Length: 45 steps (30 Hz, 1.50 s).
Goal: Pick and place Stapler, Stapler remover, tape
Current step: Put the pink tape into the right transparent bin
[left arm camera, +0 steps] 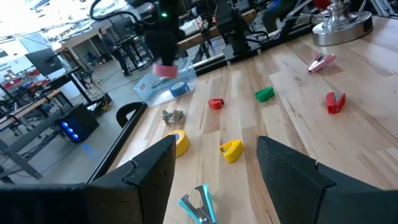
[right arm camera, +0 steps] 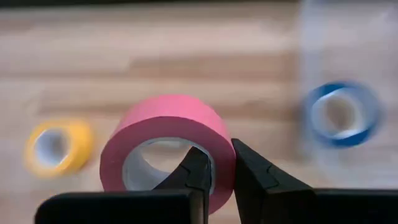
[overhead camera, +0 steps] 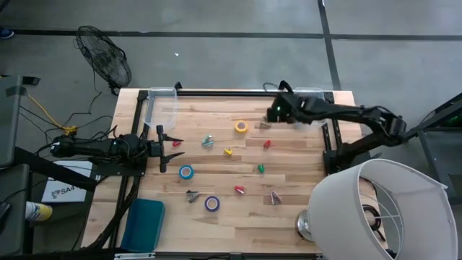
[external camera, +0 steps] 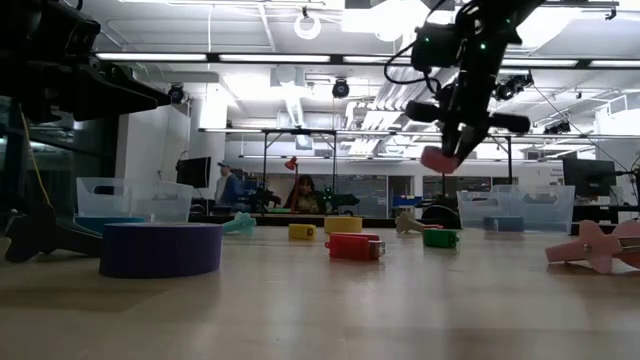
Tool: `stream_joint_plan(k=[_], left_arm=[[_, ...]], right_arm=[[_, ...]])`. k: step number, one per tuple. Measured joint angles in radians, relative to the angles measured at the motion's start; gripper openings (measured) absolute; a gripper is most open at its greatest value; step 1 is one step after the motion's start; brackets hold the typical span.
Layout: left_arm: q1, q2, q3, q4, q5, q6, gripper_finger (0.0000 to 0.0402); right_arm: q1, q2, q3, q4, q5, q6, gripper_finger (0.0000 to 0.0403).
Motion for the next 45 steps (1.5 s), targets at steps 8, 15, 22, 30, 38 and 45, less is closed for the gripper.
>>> stream_joint_plan(k=[8, 15, 22, 30, 38, 45], left_arm=[[0.0, 0.0, 0.0, 0.0, 0.0, 0.0, 0.0221], [0.0, 0.0, 0.0, 0.0, 0.0, 0.0, 0.0221], [0.0, 0.0, 0.0, 0.0, 0.0, 0.0, 0.0221], [0.0, 0.0, 0.0, 0.0, 0.0, 0.0, 0.0221], [0.0, 0.0, 0.0, 0.0, 0.0, 0.0, 0.0221], [0.0, 0.0, 0.0, 0.0, 0.0, 0.0, 0.0221]], right_arm=[[-0.139, 0.003, 0.033, -0.109, 0.129, 0.041, 0.0038], [-0.21, 0.03, 0.031, -0.157, 0.191, 0.17, 0.0035], [-0.262, 0.072, 0.031, -0.182, 0.2, 0.374, 0.0042], [-0.322, 0.124, 0.031, -0.179, 0.2, 0.536, 0.0046], [-0.356, 0.183, 0.031, -0.128, 0.174, 0.558, 0.0047], [-0.383, 0.238, 0.031, -0.084, 0.098, 0.562, 0.0068]])
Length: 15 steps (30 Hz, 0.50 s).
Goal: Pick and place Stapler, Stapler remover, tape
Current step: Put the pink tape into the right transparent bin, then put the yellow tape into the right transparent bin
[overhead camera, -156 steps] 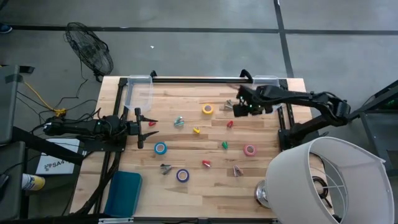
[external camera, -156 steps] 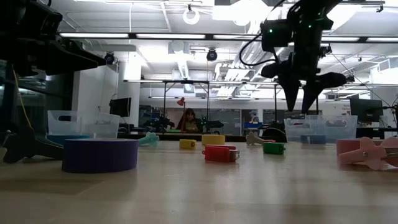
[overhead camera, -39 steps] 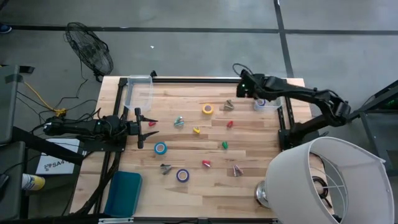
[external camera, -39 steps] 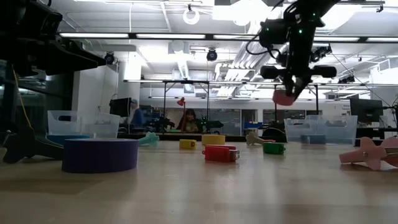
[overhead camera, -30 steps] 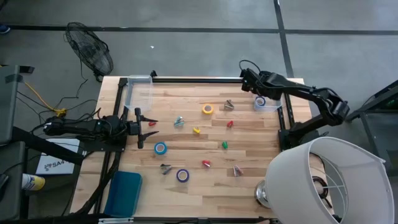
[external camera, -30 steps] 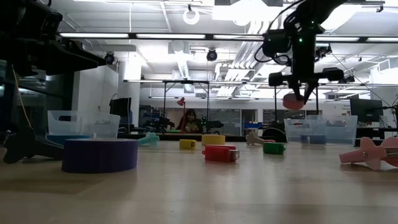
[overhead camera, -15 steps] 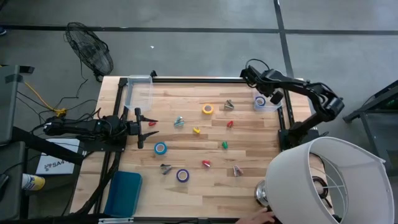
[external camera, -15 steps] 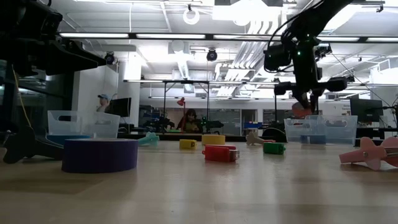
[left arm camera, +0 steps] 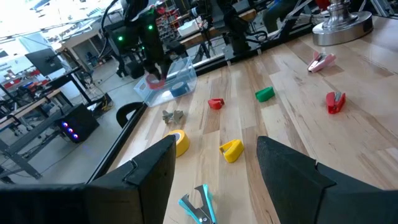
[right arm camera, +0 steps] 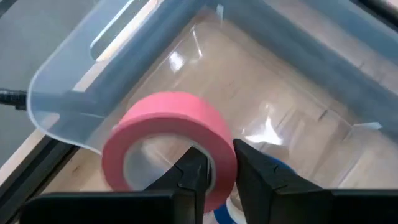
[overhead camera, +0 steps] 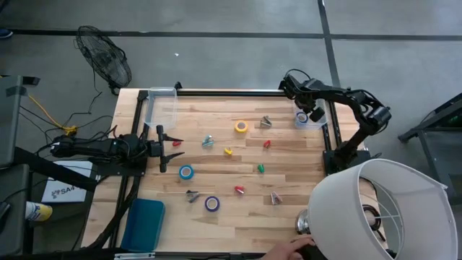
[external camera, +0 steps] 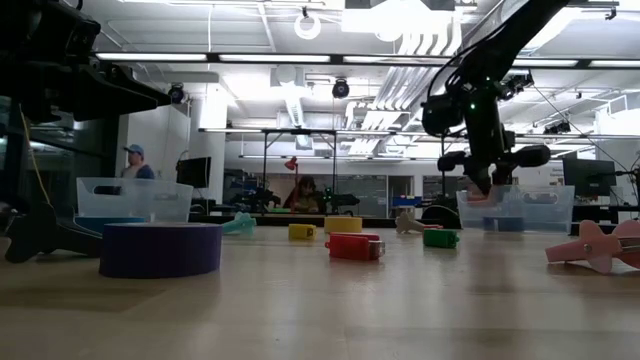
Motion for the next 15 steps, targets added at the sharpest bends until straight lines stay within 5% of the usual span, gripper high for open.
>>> stream_joint_plan(k=[15], left_arm=[[0.0, 0.0, 0.0, 0.0, 0.0, 0.0, 0.0221]], right_arm=[[-0.008, 0.005, 0.0, 0.009, -0.015, 0.0, 0.0141]])
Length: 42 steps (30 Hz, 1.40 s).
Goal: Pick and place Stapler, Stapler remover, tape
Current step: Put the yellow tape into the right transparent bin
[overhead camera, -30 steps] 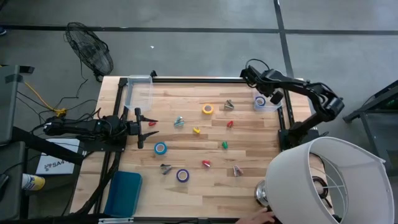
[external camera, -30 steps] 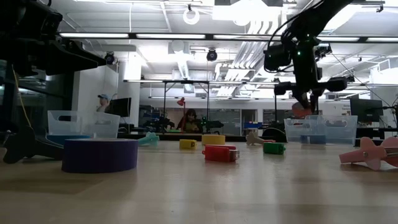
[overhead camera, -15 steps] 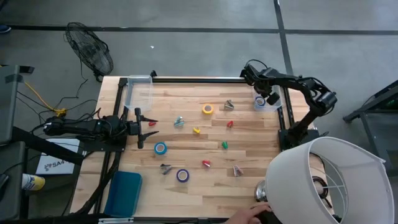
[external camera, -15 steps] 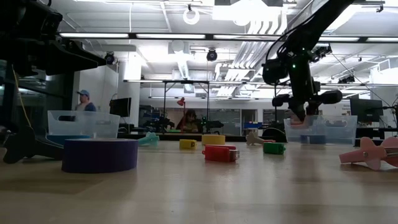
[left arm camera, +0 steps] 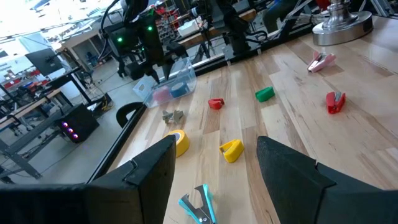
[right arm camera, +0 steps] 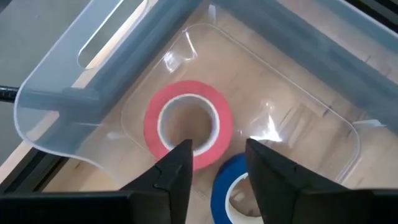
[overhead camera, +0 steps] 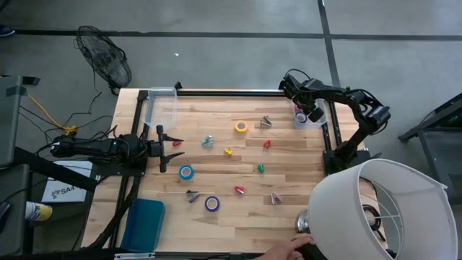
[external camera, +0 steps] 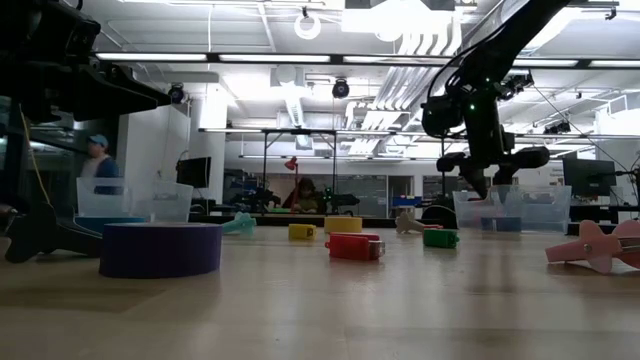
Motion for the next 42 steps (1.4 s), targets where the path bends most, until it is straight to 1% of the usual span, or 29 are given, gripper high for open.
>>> stream_joint_plan(k=[6, 9, 13, 17, 25, 33, 38, 42], left_arm=[[0.0, 0.0, 0.0, 0.0, 0.0, 0.0, 0.0221], [0.0, 0.0, 0.0, 0.0, 0.0, 0.0, 0.0221], [0.0, 0.0, 0.0, 0.0, 0.0, 0.0, 0.0221], [0.0, 0.0, 0.0, 0.0, 0.0, 0.0, 0.0221], [0.0, 0.0, 0.0, 0.0, 0.0, 0.0, 0.0221], [0.0, 0.0, 0.0, 0.0, 0.0, 0.0, 0.0221], [0.0, 0.0, 0.0, 0.0, 0.0, 0.0, 0.0221], [0.0, 0.0, 0.0, 0.0, 0.0, 0.0, 0.0221]], right_arm=[[0.016, -0.011, 0.0, 0.008, 0.002, -0.011, 0.0152], [0.029, -0.029, 0.0, 0.011, 0.035, -0.063, 0.0151], [0.055, -0.056, 0.0, 0.046, 0.083, -0.174, 0.0152], [0.09, -0.063, 0.0, 0.126, 0.079, -0.353, 0.0152], [0.184, -0.063, 0.0, 0.304, -0.018, -0.764, 0.0151], [0.273, -0.064, 0.0, 0.442, -0.153, -1.071, 0.0149], [0.329, -0.042, 0.017, 0.503, -0.224, -1.29, 0.0149], [0.363, 0.003, 0.058, 0.519, -0.318, -1.475, 0.0151]])
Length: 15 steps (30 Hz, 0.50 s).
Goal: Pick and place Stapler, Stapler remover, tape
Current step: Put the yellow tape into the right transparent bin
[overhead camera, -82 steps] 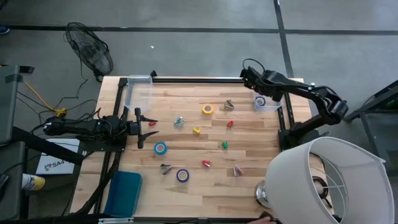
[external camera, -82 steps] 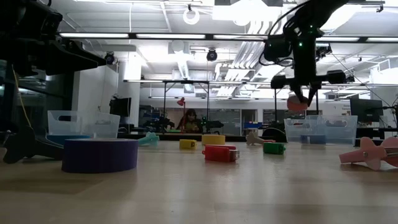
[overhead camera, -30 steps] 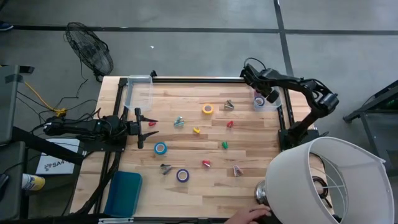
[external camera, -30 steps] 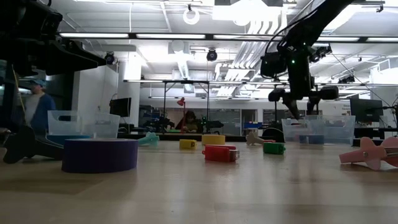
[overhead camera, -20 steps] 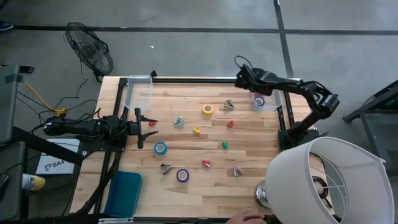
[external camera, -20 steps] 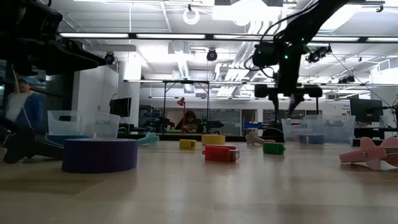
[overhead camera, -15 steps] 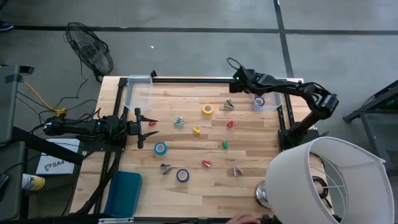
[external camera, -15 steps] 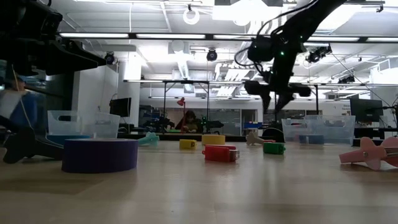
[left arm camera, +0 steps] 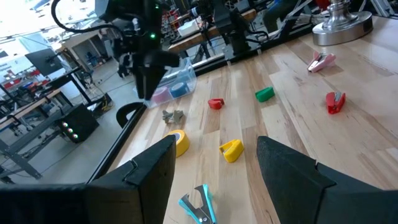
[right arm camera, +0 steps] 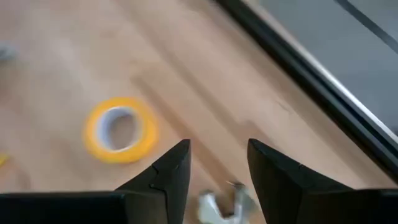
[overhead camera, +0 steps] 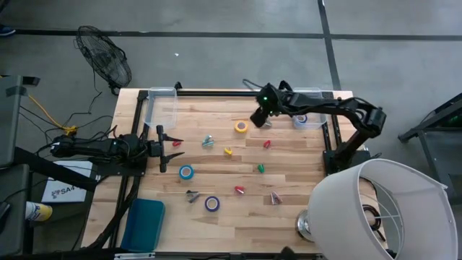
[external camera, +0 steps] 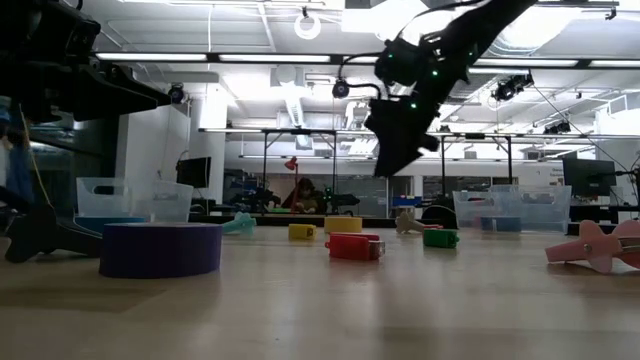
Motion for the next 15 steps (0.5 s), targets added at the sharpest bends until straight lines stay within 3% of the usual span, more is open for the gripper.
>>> stream_joint_plan(k=[9, 15], left_arm=[[0.0, 0.0, 0.0, 0.0, 0.0, 0.0, 0.0221], [0.0, 0.0, 0.0, 0.0, 0.0, 0.0, 0.0221]], right_arm=[[0.069, 0.149, 0.131, 0.011, -0.158, -0.351, 0.015], [0.102, 0.258, 0.22, 0.002, -0.192, -0.438, 0.0151]])
